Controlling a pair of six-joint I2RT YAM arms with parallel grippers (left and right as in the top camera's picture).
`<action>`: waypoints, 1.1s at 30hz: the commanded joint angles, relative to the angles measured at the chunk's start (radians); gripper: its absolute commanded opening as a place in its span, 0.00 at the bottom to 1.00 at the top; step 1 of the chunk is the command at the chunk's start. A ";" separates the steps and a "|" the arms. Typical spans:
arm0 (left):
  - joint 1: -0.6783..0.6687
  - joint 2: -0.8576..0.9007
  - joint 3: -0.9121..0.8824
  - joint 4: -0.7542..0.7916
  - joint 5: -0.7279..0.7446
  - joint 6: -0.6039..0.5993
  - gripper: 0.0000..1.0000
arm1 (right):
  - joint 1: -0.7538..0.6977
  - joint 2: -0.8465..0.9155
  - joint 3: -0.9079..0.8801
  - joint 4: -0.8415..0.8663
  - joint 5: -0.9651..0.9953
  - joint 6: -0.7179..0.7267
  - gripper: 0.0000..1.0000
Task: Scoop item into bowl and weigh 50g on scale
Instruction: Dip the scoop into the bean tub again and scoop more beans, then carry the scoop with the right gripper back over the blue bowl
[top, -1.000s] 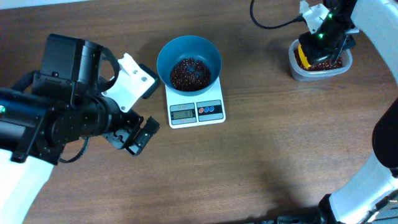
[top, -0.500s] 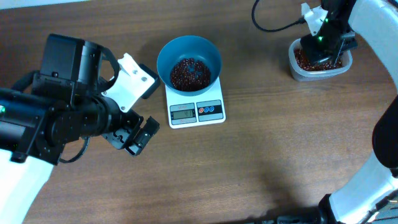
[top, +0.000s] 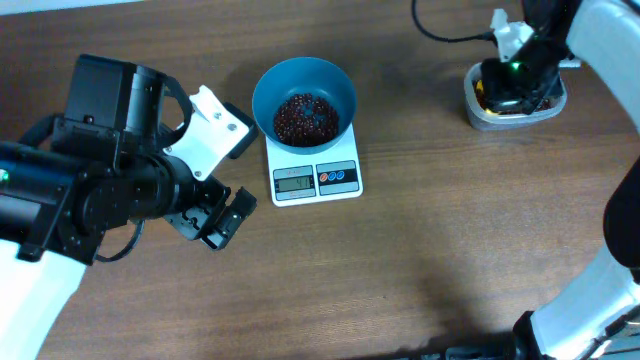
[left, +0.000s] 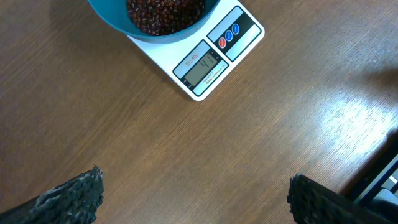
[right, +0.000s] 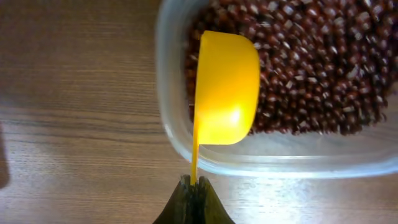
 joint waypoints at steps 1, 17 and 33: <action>0.004 -0.005 0.015 0.001 0.014 -0.013 0.99 | -0.068 0.002 -0.006 -0.012 -0.032 0.058 0.04; 0.004 -0.005 0.014 0.001 0.014 -0.013 0.99 | -0.352 -0.002 0.005 -0.003 -0.529 0.056 0.04; 0.004 -0.005 0.014 0.001 0.014 -0.013 0.99 | 0.025 -0.002 0.008 0.469 -0.955 0.259 0.04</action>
